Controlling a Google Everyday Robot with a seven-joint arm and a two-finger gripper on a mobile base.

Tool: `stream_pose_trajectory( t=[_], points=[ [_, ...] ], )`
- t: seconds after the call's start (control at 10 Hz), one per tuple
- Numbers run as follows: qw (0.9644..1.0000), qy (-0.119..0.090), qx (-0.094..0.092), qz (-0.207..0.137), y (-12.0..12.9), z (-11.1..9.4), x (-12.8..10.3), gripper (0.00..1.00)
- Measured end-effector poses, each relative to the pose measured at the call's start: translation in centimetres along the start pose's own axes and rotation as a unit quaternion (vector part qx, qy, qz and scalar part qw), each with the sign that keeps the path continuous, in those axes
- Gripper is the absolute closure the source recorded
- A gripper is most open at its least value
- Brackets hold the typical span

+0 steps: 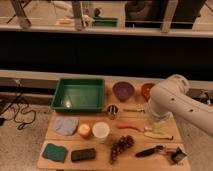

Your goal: Wipe table surface with sponge

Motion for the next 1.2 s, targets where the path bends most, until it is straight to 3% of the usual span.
stream_pose_trajectory(
  t=[0.7, 0.9, 1.2],
  points=[
    [0.9999, -0.001, -0.005, -0.009, 0.5, 0.2, -0.6, 0.2],
    [0.9994, -0.004, -0.012, -0.031, 1.1, 0.2, -3.1, 0.2],
    [0.9962, -0.012, -0.007, -0.086, 2.4, -0.8, -9.5, 0.2]
  ],
)
